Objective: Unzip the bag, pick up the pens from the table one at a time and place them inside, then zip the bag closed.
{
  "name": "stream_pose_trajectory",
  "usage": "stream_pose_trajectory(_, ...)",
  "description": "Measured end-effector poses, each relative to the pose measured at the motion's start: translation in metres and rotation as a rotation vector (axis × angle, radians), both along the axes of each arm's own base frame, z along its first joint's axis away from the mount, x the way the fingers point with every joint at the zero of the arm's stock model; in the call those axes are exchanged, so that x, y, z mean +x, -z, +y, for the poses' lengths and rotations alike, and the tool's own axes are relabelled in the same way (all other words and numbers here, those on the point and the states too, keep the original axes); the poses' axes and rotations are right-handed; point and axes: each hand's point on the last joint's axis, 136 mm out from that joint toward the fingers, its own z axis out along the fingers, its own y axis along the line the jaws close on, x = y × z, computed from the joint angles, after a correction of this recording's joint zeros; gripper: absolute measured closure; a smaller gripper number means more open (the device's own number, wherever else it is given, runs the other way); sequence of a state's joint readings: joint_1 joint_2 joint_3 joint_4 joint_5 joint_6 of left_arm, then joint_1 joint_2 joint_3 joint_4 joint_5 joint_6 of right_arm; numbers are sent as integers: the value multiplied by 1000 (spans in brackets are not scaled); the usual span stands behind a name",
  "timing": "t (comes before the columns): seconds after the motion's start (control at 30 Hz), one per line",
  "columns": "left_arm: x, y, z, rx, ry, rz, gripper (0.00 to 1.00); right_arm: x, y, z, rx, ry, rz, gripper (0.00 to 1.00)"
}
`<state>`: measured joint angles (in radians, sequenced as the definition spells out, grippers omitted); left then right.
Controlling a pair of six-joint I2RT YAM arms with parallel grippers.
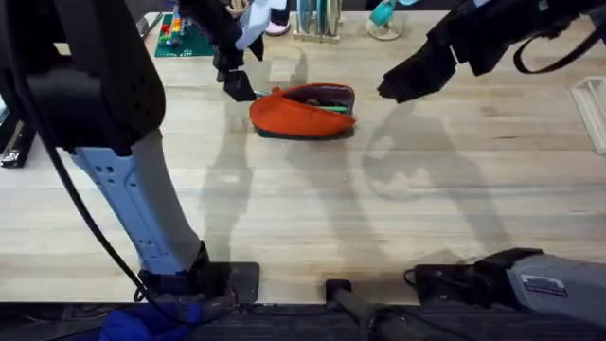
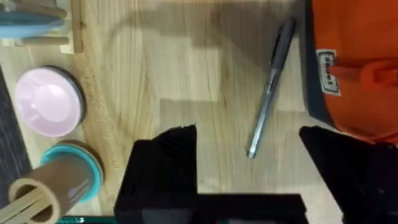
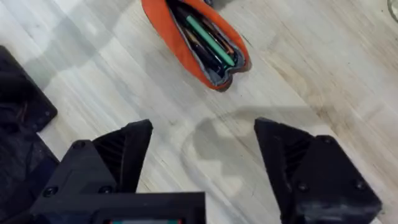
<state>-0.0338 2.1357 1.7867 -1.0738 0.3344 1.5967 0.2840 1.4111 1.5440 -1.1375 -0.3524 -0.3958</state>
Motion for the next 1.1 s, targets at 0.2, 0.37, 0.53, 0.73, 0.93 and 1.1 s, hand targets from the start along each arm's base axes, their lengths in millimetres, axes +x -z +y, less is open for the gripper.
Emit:
stream_pose_trajectory(0.2,-4,13,1,17,-2,15,8,0,0,0,0,0,0,5)
stream_pose_trajectory(0.37,-4,15,1,26,-1,14,8,0,0,0,0,0,0,5)
stream_pose_trajectory(0.53,-4,20,2,41,-1,21,8,0,0,0,0,0,0,5)
stream_pose_trajectory(0.73,-3,35,3,48,-4,46,4,0,0,0,0,0,0,5)
stream_pose_trajectory(0.93,-4,35,3,50,-8,52,19,0,0,0,0,0,0,5)
stream_pose_trajectory(1.1,-8,35,3,51,-12,70,190,0,0,0,0,0,0,5)
